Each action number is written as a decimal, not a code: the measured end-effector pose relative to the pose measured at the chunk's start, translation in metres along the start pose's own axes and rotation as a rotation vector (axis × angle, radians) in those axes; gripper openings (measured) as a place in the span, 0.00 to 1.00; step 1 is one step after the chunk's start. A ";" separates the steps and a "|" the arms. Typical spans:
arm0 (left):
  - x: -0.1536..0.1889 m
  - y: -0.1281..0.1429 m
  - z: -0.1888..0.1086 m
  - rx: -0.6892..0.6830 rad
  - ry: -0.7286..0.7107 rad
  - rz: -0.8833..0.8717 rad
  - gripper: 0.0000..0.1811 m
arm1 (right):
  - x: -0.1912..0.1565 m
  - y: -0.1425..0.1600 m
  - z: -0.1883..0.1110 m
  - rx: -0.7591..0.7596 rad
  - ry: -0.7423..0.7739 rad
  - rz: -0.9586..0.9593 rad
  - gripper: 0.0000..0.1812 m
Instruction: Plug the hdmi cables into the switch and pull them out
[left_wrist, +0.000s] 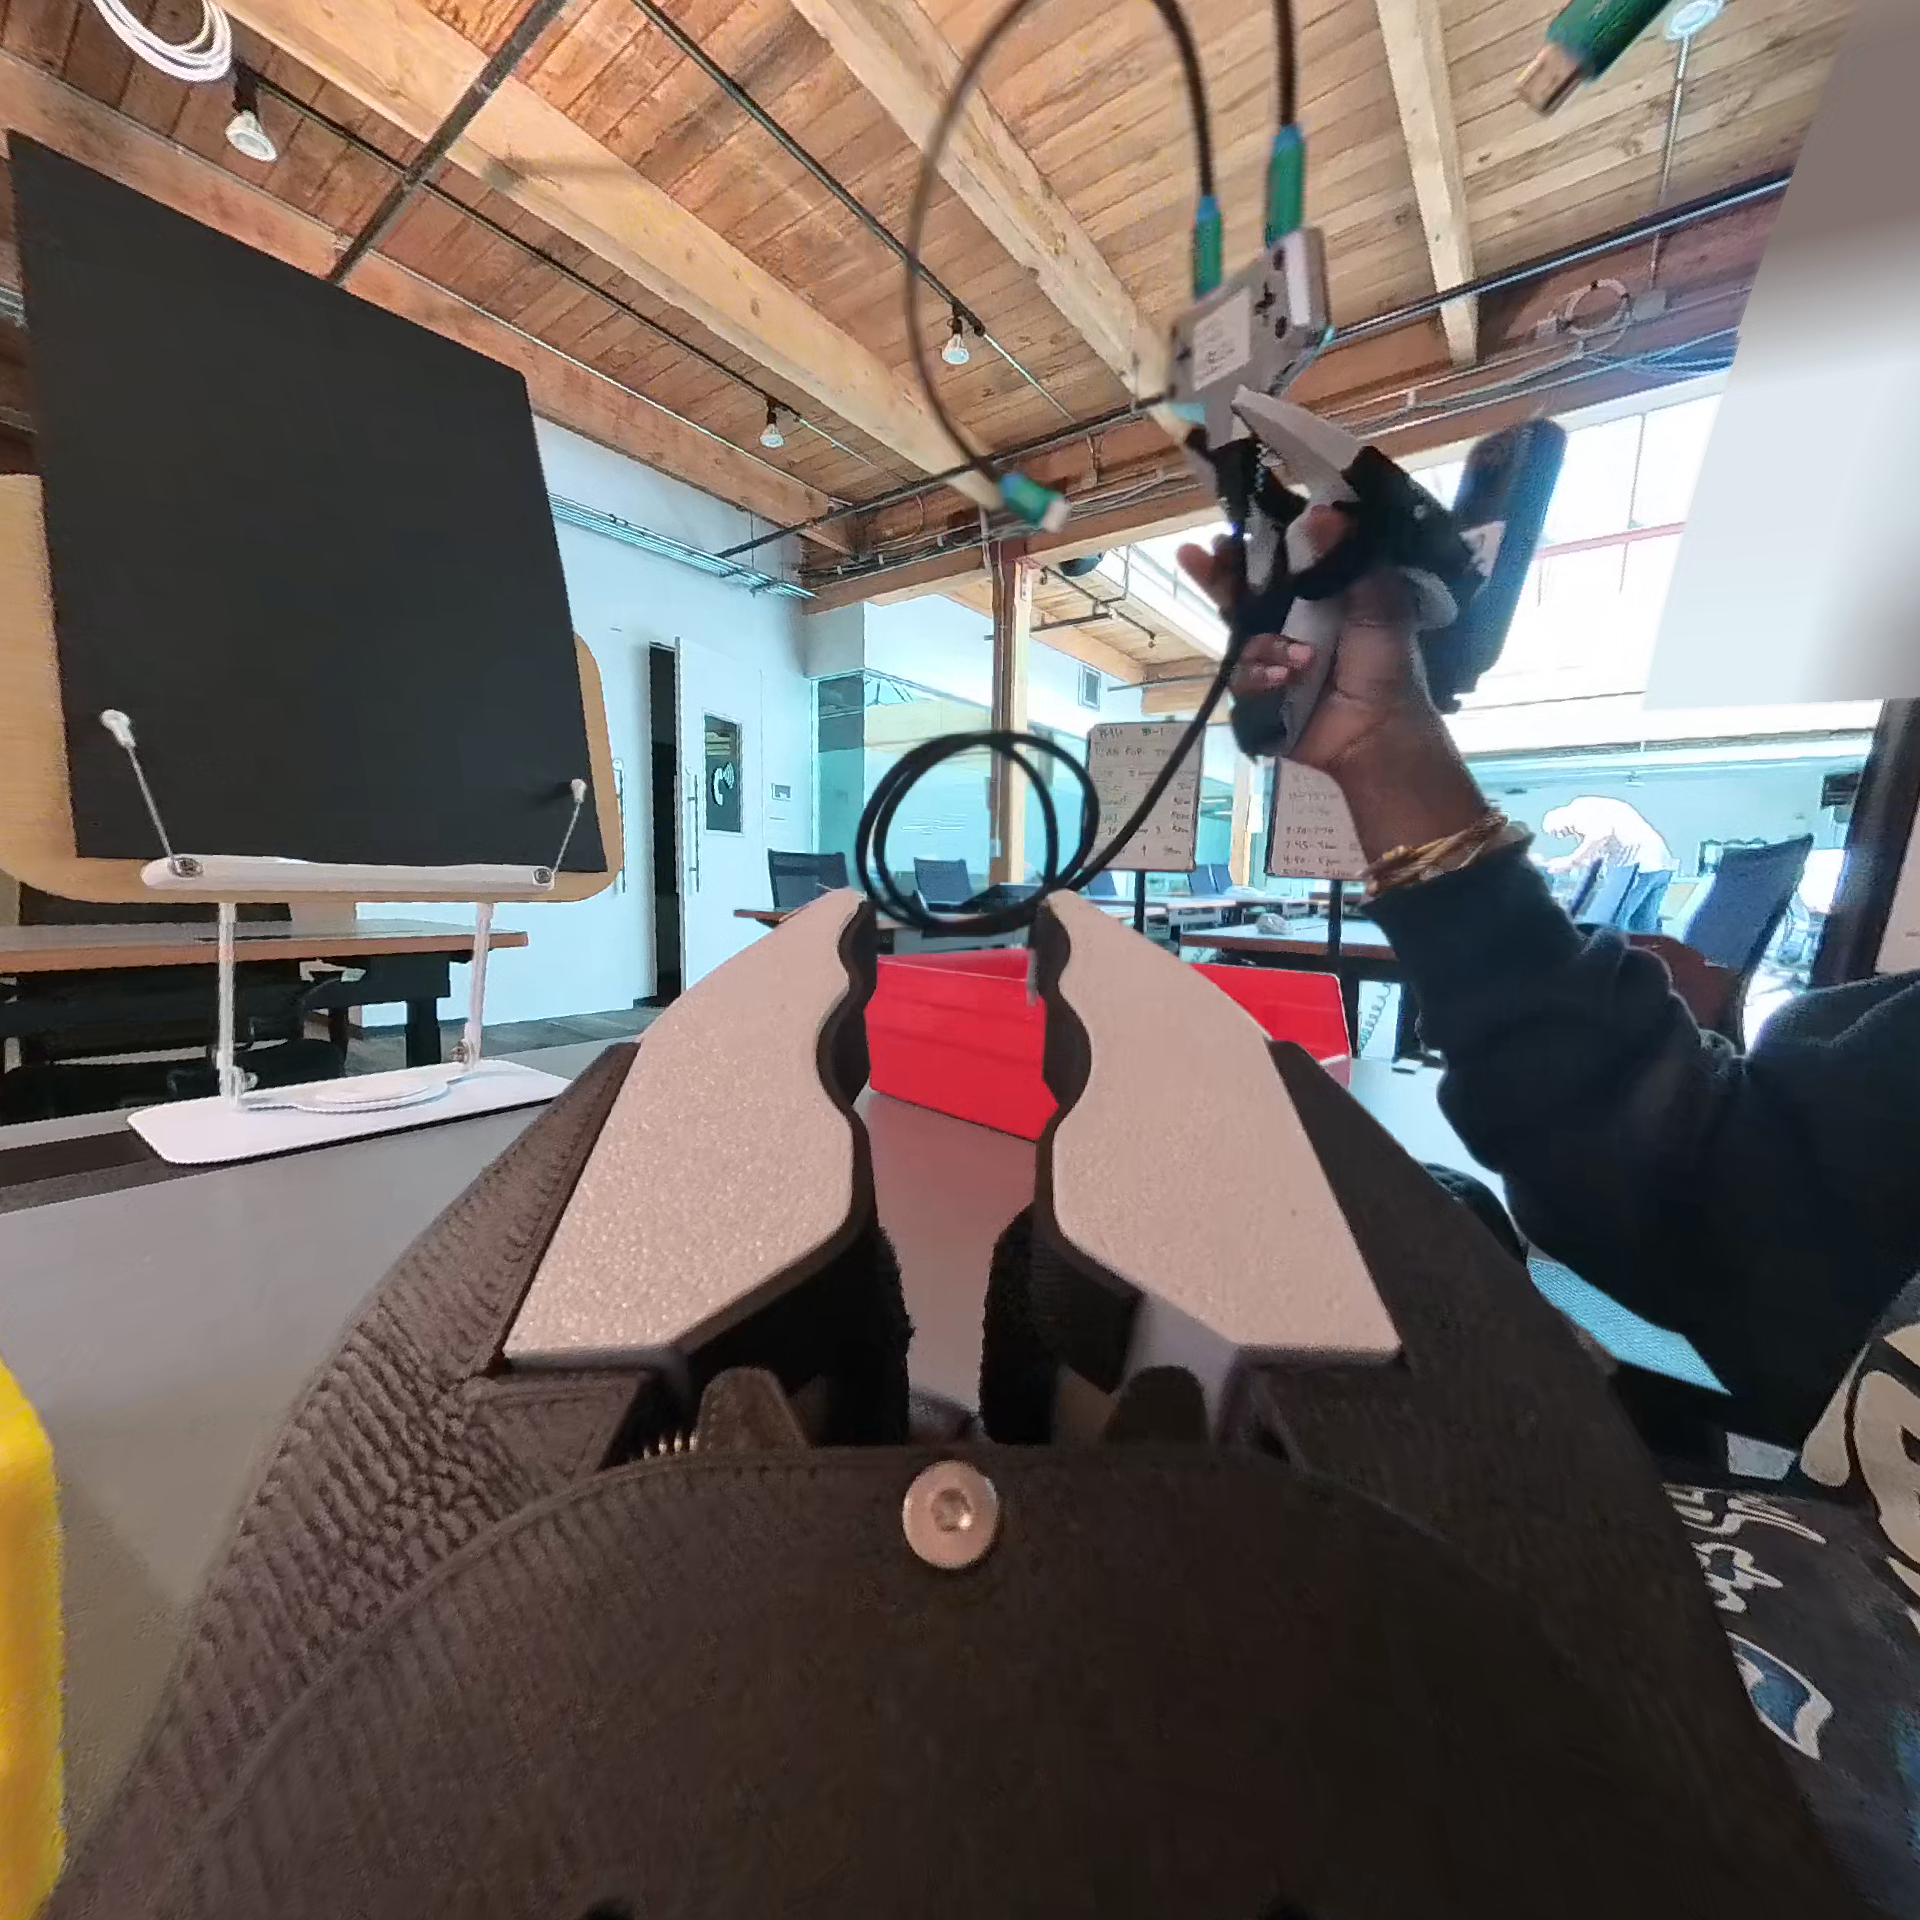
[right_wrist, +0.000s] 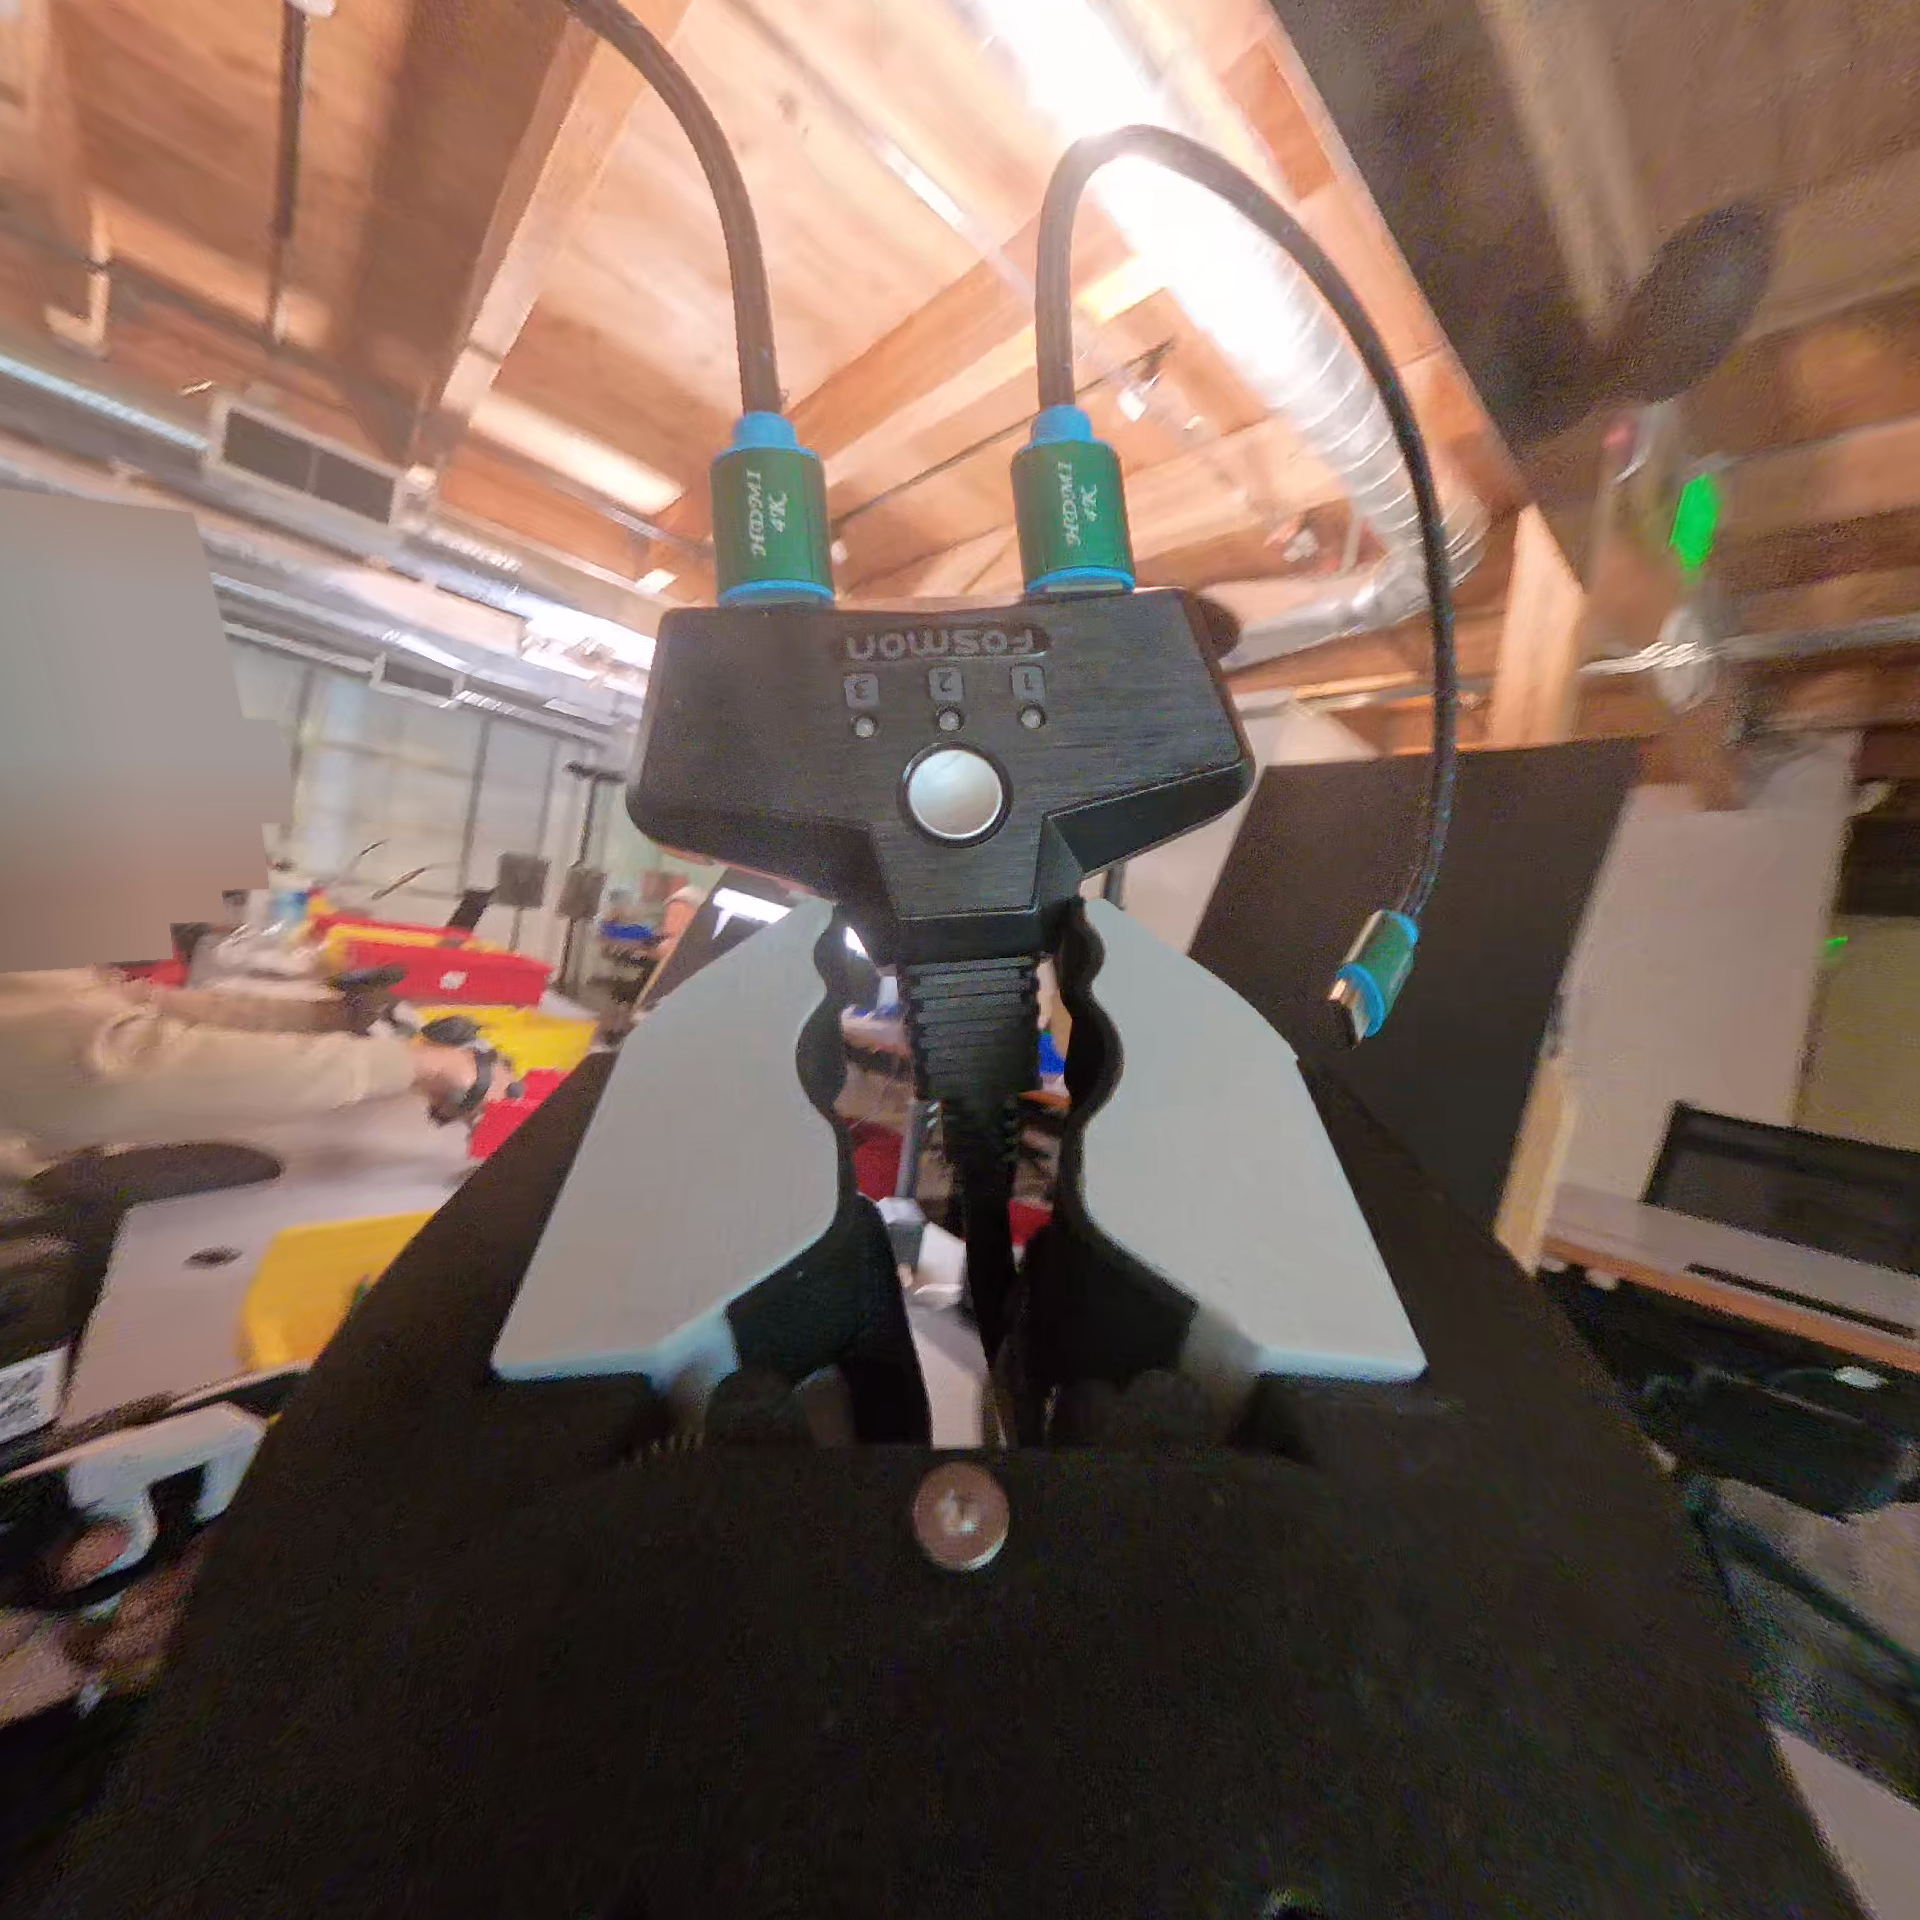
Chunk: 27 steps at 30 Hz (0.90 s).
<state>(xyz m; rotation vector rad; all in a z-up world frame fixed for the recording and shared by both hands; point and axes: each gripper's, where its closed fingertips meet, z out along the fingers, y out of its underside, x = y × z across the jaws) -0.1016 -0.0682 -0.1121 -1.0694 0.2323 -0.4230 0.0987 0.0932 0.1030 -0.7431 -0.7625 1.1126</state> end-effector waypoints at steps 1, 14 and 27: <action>0.000 -0.001 0.000 0.005 -0.004 0.001 0.15 | 0.009 -0.009 -0.007 0.022 0.034 -0.005 0.22; 0.001 0.003 0.002 -0.016 -0.004 0.031 0.15 | 0.096 0.050 -0.096 -0.117 0.353 0.194 0.22; 0.003 0.003 0.002 -0.008 0.006 0.046 0.15 | 0.152 0.141 -0.172 -0.819 0.710 0.176 0.22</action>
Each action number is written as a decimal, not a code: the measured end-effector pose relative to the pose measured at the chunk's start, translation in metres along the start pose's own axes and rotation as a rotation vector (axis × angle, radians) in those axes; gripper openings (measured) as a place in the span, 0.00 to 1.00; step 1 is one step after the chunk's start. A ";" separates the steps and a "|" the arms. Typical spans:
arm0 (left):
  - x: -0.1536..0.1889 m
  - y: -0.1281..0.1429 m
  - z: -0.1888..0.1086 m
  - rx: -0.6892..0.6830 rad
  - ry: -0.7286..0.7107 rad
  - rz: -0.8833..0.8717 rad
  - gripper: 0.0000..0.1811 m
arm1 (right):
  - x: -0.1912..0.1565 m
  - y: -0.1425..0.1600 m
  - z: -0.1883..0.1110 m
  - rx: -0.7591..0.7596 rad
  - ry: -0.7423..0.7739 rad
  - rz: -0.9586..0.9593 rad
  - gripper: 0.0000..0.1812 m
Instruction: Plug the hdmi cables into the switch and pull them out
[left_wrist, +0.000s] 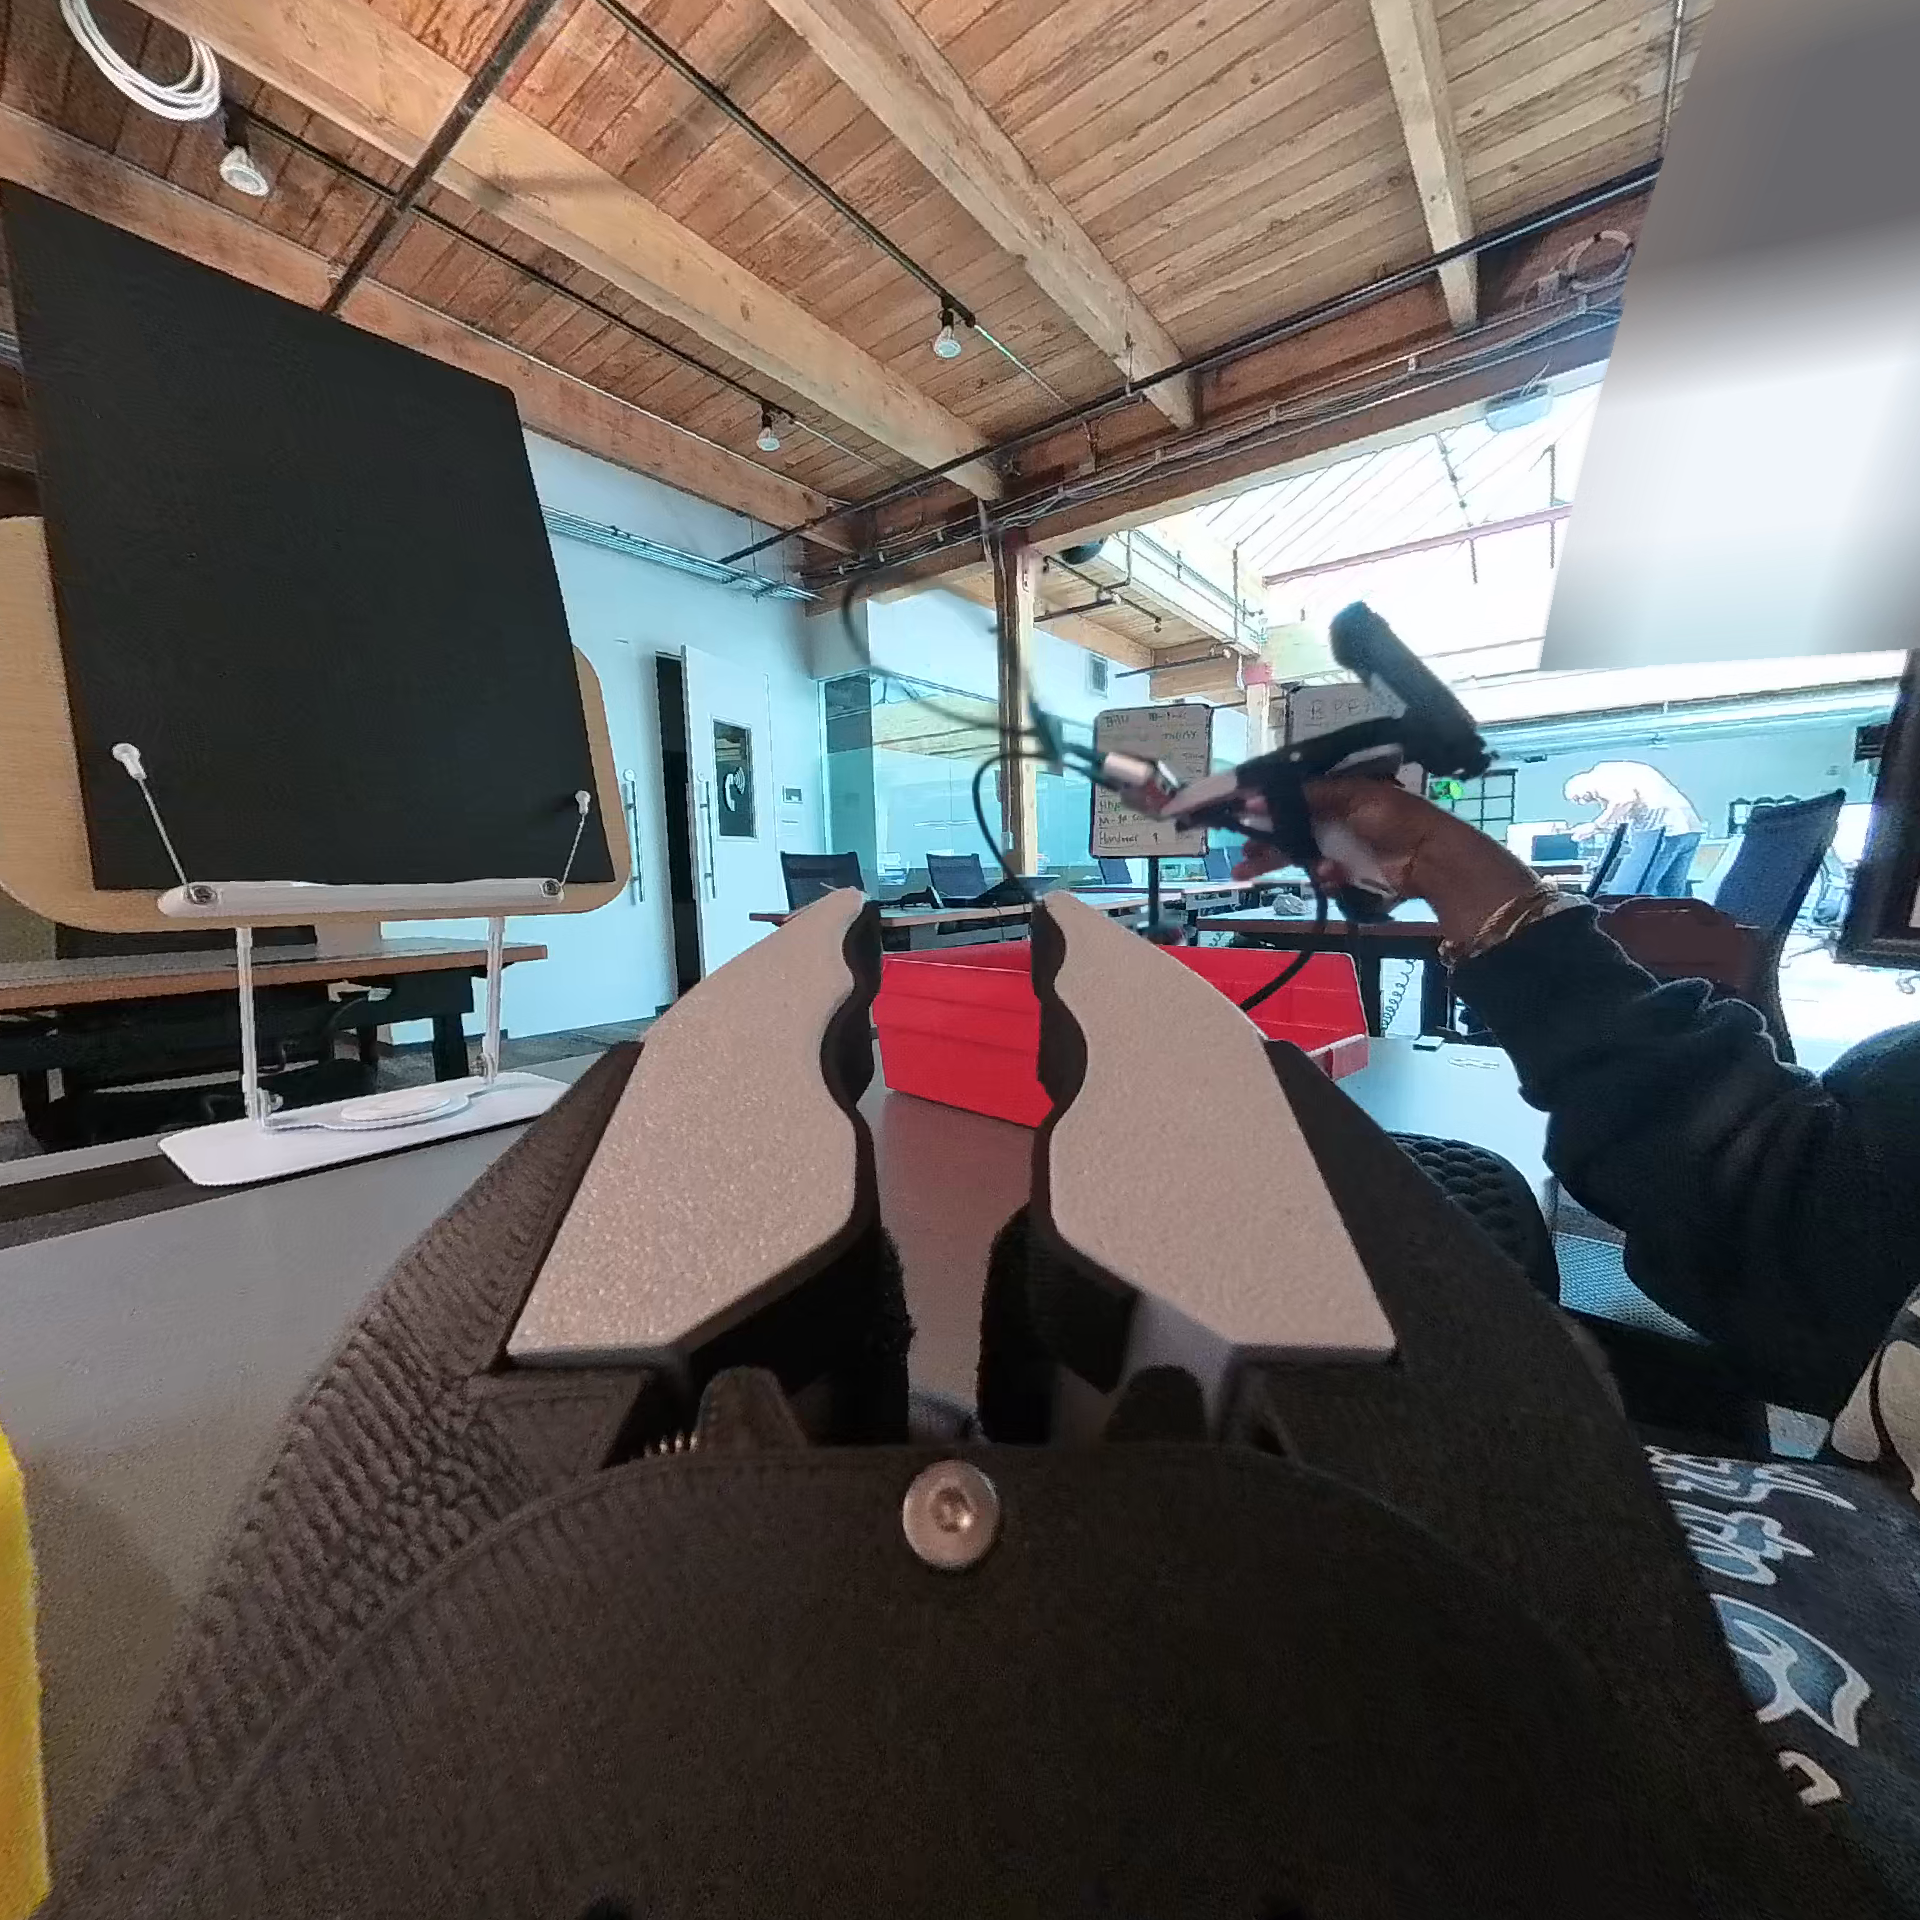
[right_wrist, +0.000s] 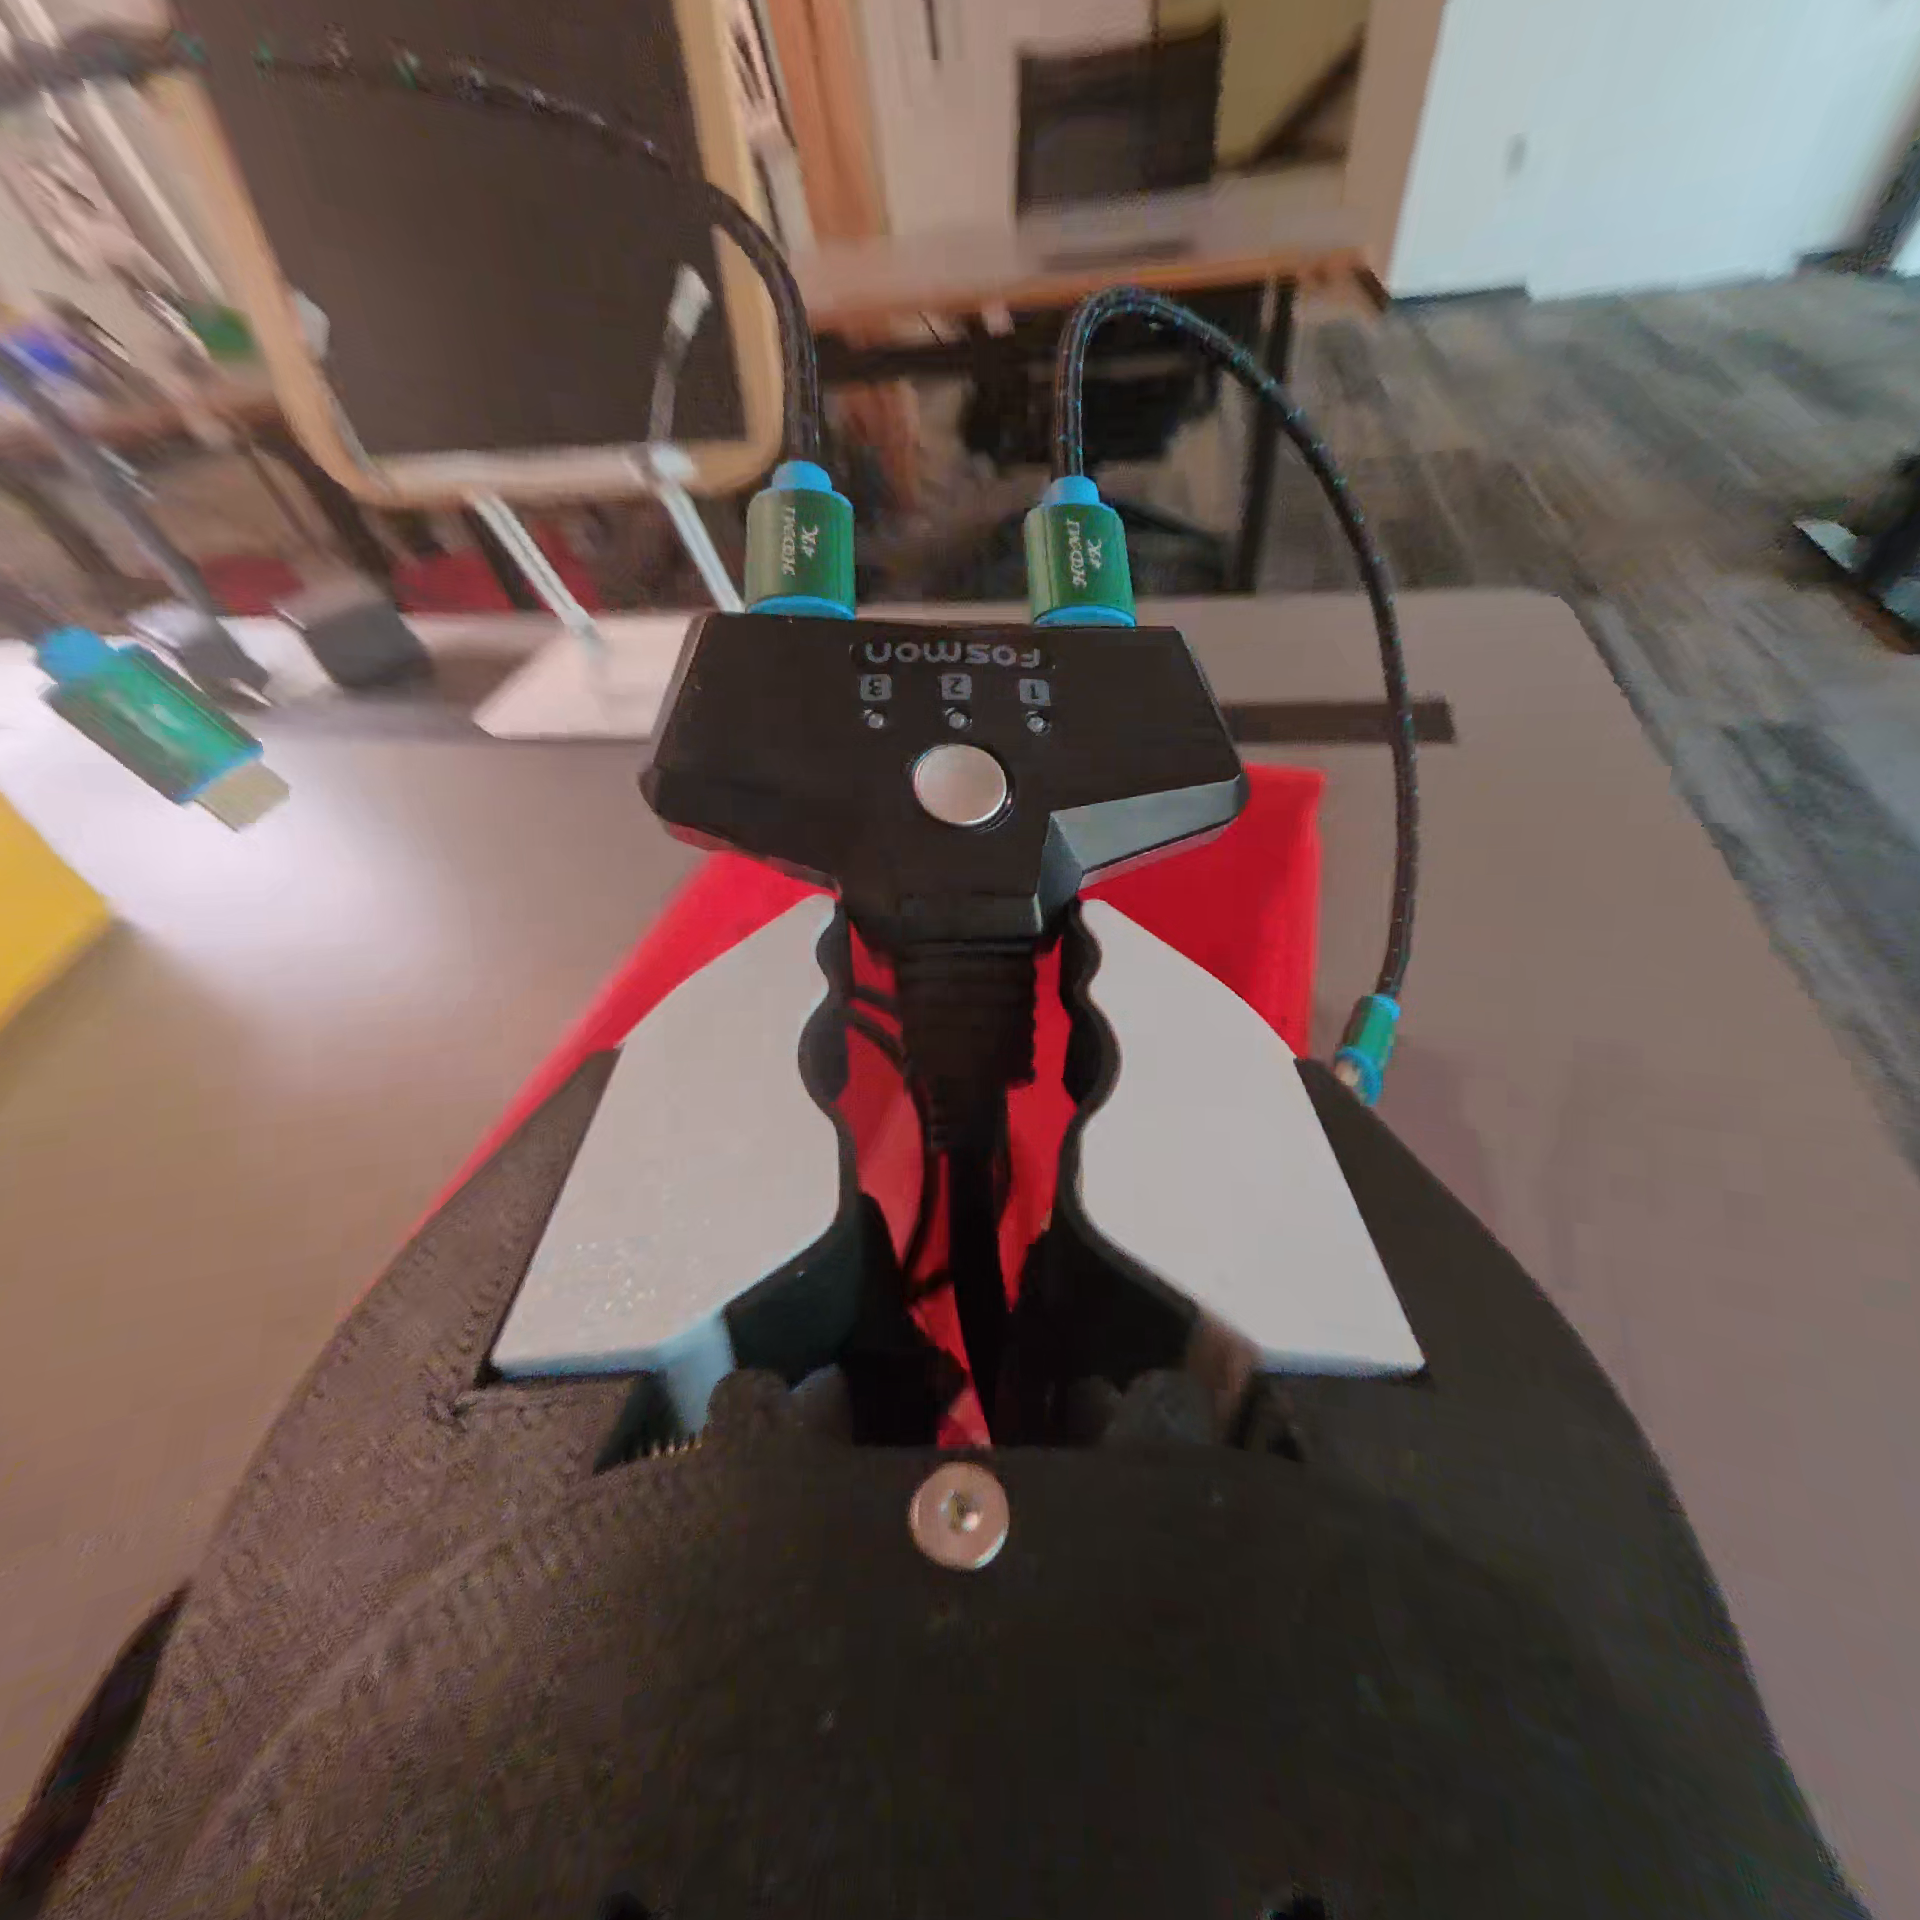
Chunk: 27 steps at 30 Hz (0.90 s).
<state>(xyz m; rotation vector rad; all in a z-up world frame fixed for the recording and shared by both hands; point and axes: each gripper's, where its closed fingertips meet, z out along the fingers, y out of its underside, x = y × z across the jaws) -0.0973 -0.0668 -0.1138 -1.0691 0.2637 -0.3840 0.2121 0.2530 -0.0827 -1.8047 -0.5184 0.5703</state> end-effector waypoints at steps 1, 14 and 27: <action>0.000 0.000 0.000 0.001 0.000 -0.004 0.15 | 0.005 0.008 0.004 -0.050 0.046 -0.027 0.21; 0.001 0.000 0.000 0.001 0.004 0.014 0.15 | 0.004 0.114 0.046 -0.675 0.292 -0.420 0.20; 0.003 0.001 0.001 -0.004 0.011 0.027 0.15 | -0.032 0.149 0.046 -0.818 -0.054 -0.337 0.44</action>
